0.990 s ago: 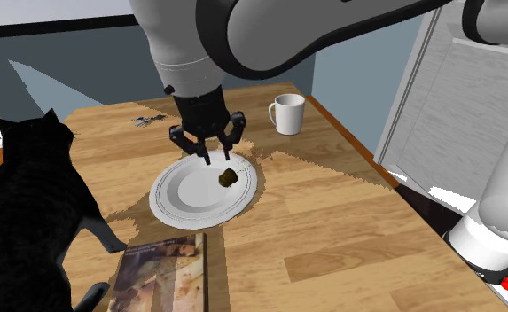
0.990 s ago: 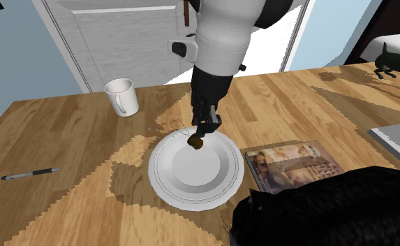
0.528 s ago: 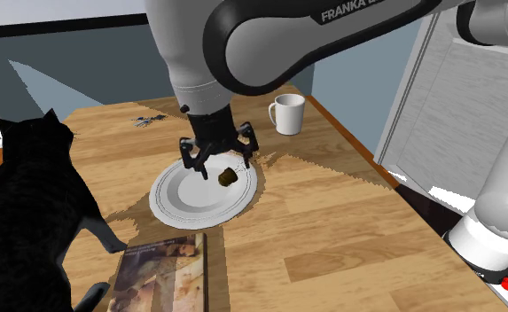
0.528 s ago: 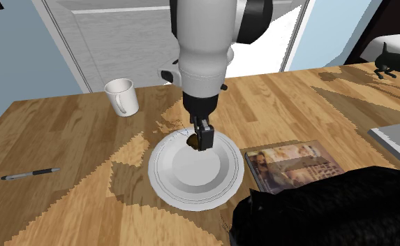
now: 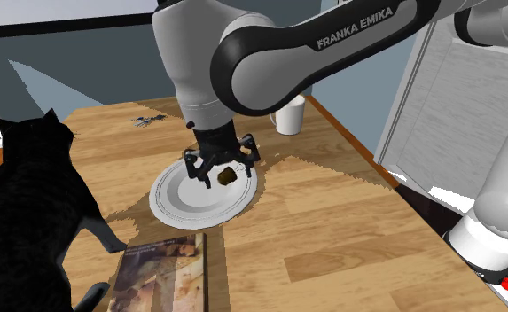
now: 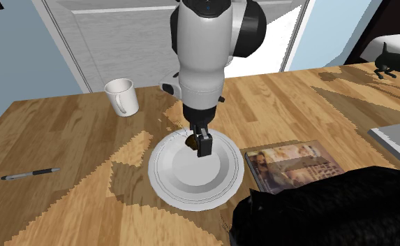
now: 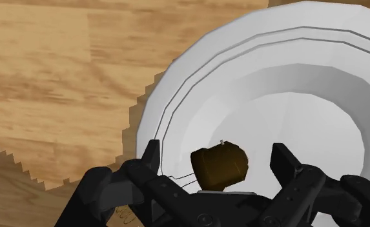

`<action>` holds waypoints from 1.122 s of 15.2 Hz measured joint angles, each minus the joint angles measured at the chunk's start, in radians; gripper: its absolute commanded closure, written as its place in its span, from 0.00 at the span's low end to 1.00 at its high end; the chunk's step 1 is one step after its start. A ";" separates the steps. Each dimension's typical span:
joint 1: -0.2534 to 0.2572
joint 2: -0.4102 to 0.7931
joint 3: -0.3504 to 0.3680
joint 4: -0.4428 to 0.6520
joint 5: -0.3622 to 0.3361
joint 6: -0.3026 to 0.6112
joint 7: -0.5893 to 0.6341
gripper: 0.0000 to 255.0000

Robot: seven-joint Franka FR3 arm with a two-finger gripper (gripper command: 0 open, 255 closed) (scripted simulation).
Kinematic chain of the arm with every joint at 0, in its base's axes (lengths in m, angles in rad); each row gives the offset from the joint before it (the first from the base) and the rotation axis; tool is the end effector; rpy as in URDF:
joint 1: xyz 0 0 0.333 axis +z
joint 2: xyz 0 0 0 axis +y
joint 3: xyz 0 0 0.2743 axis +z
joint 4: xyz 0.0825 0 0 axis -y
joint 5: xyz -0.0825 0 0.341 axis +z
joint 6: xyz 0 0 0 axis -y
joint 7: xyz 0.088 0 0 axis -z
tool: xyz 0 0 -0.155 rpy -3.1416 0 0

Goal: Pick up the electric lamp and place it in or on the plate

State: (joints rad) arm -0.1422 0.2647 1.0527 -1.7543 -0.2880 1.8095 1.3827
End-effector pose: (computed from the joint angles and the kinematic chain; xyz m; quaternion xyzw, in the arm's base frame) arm 0.3826 0.3921 0.3993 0.9792 -0.1987 0.0076 0.0409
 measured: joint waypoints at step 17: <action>0.001 -0.002 0.003 0.027 0.003 -0.028 -0.003 1.00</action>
State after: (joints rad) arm -0.1409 0.2630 1.0560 -1.7275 -0.2855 1.7815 1.3793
